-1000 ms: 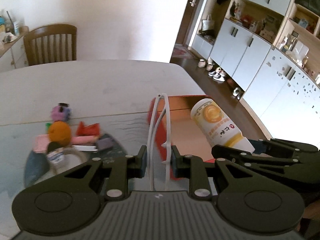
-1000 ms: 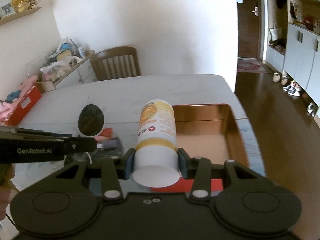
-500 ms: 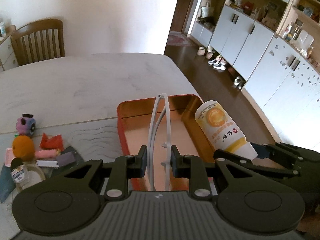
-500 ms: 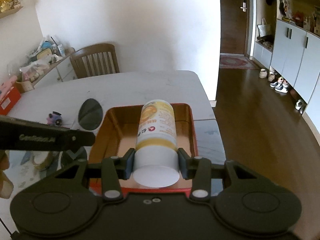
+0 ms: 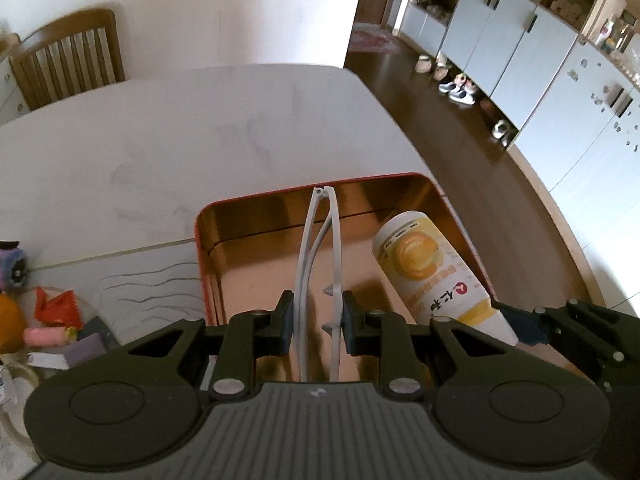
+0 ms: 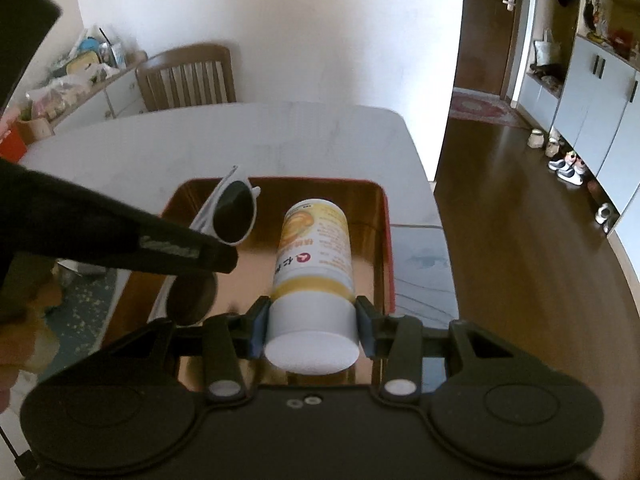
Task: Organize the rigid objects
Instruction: 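Carry the sunglasses and bottle with both tools over the red tin box, then lower the sunglasses with the left tool while the right tool lowers the bottle, releasing both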
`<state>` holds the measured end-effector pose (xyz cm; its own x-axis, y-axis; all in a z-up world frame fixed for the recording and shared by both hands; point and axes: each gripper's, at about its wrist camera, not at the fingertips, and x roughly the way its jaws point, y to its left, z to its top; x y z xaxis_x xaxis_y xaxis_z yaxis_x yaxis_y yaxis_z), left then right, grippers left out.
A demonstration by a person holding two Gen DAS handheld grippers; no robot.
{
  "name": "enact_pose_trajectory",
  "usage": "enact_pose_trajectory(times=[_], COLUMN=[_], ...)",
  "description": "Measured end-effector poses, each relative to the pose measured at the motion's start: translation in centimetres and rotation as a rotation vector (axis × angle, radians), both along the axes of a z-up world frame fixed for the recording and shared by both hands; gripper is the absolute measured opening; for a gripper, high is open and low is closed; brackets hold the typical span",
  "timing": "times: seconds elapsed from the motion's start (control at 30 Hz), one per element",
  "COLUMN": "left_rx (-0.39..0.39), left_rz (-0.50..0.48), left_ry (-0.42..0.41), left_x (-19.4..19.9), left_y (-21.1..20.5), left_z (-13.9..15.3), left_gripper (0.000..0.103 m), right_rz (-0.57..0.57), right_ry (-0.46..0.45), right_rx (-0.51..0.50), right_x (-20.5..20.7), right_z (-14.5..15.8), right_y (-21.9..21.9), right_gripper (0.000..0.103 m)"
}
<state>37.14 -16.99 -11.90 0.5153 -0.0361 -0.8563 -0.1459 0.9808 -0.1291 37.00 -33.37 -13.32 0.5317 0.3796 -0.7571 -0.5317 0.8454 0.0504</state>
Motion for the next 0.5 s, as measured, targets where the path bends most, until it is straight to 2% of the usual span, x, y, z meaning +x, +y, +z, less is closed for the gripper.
enact_pose_trajectory(times=[0.27, 0.5], left_rx=[-0.023, -0.026], left_rz=[0.011, 0.005], left_ry=[0.064, 0.088], left_x=[2.2, 3.0], left_y=[0.6, 0.3], left_z=[-2.3, -3.3], left_gripper=[0.023, 0.024], right_rz=[0.045, 0.08], right_ry=[0.031, 0.019], right_rx=[-0.027, -0.068], right_x=[0.9, 0.5], right_z=[-1.3, -1.8], right_y=[1.3, 1.7], right_gripper=[0.043, 0.043])
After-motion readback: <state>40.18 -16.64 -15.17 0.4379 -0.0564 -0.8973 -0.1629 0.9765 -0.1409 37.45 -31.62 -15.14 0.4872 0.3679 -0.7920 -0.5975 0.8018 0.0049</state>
